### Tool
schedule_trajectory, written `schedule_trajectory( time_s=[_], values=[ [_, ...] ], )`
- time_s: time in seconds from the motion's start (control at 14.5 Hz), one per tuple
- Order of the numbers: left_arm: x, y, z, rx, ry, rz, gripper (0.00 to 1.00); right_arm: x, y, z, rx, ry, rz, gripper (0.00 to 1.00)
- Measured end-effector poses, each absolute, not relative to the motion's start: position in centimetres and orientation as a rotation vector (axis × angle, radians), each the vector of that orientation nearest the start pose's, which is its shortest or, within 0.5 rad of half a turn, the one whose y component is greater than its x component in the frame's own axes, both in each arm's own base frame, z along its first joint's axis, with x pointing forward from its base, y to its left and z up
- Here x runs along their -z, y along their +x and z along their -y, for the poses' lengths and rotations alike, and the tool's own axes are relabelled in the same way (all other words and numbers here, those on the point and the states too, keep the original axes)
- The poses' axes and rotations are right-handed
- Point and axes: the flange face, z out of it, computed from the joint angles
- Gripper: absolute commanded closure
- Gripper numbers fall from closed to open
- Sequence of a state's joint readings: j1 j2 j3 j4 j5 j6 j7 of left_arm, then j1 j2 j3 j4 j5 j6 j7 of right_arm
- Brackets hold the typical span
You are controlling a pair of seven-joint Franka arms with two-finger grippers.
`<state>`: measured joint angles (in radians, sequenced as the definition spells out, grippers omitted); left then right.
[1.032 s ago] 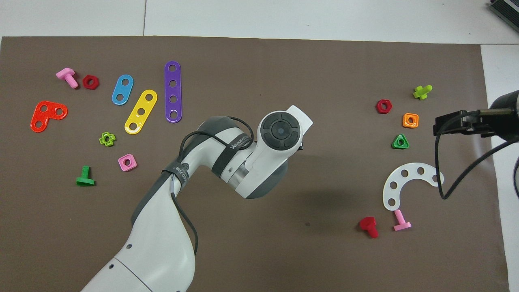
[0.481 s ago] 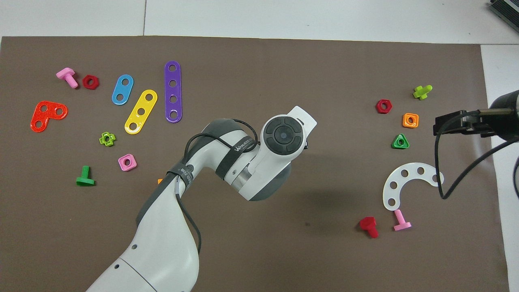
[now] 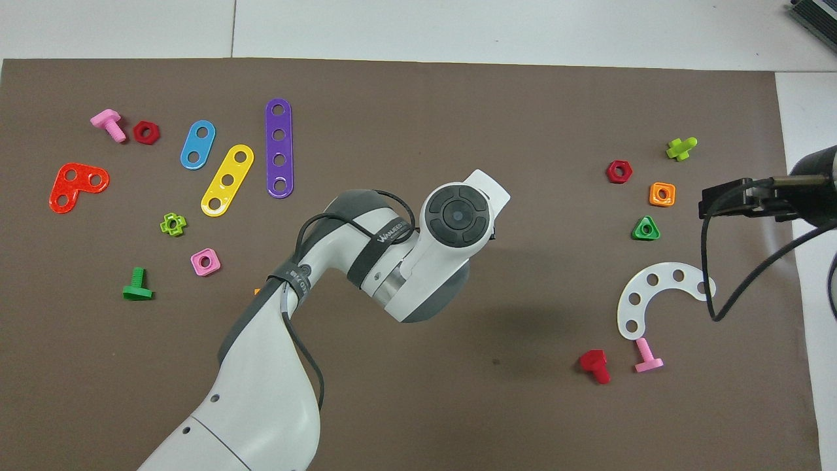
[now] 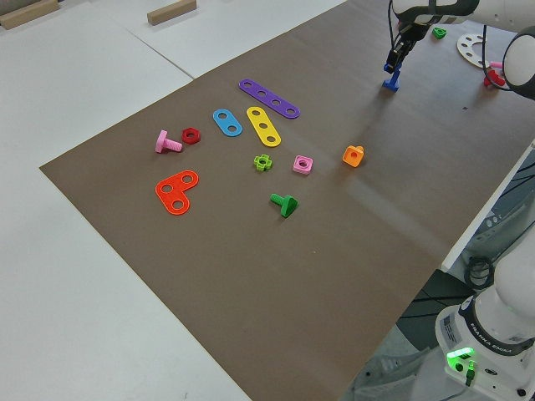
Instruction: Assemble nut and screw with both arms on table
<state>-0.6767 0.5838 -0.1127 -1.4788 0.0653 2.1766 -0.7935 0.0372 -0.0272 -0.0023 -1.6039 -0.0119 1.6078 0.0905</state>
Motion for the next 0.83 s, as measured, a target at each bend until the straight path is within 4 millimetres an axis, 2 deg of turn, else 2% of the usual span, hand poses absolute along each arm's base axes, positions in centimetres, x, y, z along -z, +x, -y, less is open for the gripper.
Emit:
schedule_trajectory(
  time_s=[0.34,0.83],
  values=[
    [-36.6,52.7,49.8,0.133,-3.226,0.013,1.00,-62.7,54.9,-1.8,0.050,-3.150,-0.087,0.00],
    [-35.8,51.5,50.3,0.075,-3.202,-0.014,1.00,-62.7,54.9,-1.8,0.050,-3.150,-0.087,0.00]
  ],
)
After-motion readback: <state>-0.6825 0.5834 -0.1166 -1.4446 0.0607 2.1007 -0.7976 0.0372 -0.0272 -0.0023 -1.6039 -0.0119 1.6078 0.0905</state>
